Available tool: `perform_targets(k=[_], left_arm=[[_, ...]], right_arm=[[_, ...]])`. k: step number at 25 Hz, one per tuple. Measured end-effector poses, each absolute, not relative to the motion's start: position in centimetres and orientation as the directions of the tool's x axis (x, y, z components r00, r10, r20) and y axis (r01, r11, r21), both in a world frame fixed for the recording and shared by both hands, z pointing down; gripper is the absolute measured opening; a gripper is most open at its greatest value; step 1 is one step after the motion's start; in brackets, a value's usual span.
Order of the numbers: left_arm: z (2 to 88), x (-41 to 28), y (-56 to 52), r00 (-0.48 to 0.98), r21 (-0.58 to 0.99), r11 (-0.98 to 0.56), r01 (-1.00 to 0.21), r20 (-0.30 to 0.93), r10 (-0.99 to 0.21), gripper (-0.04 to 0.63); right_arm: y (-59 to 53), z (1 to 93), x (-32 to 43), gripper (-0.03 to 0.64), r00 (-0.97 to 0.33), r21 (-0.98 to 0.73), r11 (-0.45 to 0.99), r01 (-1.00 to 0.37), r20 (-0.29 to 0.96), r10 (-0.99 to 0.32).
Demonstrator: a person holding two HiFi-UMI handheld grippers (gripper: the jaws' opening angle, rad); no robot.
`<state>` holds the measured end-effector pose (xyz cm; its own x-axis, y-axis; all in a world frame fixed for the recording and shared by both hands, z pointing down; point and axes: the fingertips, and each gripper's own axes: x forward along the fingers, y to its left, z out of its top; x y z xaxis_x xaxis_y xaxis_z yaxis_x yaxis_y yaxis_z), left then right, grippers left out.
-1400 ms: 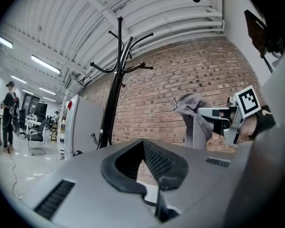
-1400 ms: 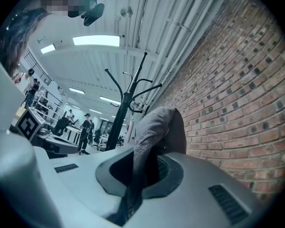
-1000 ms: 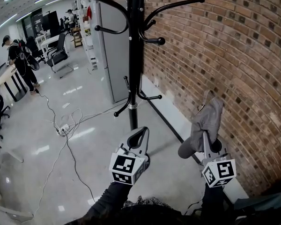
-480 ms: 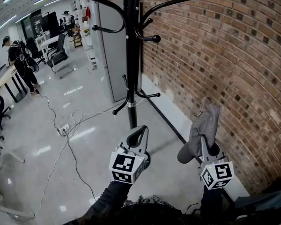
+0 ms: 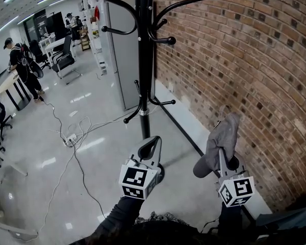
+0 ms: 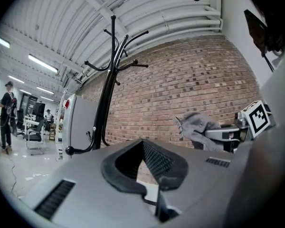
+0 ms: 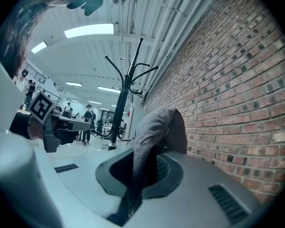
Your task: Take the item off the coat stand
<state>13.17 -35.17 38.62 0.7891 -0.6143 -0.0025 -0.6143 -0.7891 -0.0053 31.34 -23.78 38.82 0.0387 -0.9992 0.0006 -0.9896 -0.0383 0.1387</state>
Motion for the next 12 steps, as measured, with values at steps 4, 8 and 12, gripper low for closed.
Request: perform_targets(k=[4, 8, 12], left_arm=[[38.67, 12.85, -35.39, 0.785, -0.005, -0.785, -0.619, -0.005, -0.619, 0.008], [38.72, 12.66, -35.73, 0.783, -0.004, -0.783, -0.622, -0.002, -0.622, 0.008], [38.74, 12.66, -35.87, 0.782, -0.004, -0.782, -0.624, 0.000, -0.624, 0.008]], right_arm=[[-23.90, 38.94, 31.25, 0.014, 0.040, 0.148, -0.039, -0.988, 0.005, -0.999], [-24.00, 38.74, 31.39, 0.013, 0.047, 0.139, -0.046, -0.989, 0.006, -0.999], [-23.93, 38.75, 31.81, 0.014, 0.056, 0.143, -0.054, -0.988, 0.008, -0.998]])
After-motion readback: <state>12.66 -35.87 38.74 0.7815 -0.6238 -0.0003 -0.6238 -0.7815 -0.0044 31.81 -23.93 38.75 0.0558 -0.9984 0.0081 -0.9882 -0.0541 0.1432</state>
